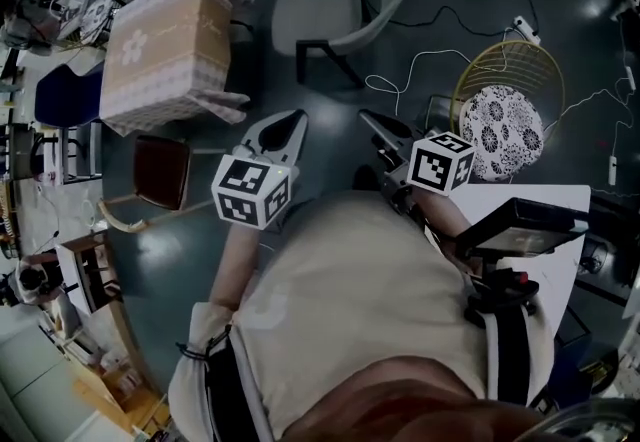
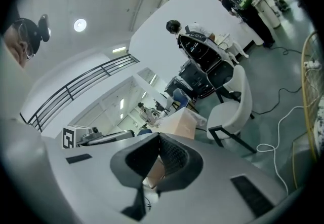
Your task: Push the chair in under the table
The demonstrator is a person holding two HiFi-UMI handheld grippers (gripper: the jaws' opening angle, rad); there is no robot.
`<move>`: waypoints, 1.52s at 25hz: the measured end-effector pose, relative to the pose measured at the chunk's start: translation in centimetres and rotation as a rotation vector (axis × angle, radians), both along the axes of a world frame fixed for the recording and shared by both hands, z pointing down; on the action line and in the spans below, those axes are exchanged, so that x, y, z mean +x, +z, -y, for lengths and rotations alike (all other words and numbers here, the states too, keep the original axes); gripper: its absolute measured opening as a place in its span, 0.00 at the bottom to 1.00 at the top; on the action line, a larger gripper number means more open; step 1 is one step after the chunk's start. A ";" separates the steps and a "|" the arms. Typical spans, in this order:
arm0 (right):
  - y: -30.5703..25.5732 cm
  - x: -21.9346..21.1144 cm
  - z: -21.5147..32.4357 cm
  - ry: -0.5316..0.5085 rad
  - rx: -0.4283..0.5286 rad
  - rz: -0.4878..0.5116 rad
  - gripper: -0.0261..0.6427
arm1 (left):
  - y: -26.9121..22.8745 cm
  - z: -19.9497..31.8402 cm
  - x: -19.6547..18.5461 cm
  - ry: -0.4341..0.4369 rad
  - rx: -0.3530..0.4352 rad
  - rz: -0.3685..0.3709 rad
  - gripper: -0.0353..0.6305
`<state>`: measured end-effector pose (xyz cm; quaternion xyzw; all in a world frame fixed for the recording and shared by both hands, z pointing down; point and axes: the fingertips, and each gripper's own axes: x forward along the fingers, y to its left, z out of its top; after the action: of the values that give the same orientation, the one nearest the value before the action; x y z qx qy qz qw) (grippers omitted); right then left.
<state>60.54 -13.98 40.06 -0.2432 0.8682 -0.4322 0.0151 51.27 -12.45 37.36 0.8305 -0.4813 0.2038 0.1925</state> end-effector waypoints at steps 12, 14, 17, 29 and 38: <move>3.6 5.2 2.1 0.077 -0.105 0.003 0.05 | 1.3 2.8 4.2 0.054 -0.031 0.039 0.06; 3.9 5.8 2.4 0.095 -0.105 -0.004 0.05 | 1.5 3.4 4.7 0.065 -0.027 0.033 0.06; 4.1 6.7 3.2 0.135 -0.109 -0.018 0.05 | 1.4 4.5 5.1 0.075 -0.018 0.026 0.06; 4.4 5.2 6.9 0.193 -0.141 -0.090 0.05 | 2.4 9.0 1.4 0.075 -0.039 -0.048 0.06; 2.9 -1.5 11.5 0.147 -0.099 -0.179 0.05 | 1.9 14.3 -6.2 0.022 -0.050 -0.160 0.06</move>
<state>59.01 -25.50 42.95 -0.3442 0.8236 -0.4487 -0.0430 45.07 -26.71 39.23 0.8443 -0.4501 0.1509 0.2485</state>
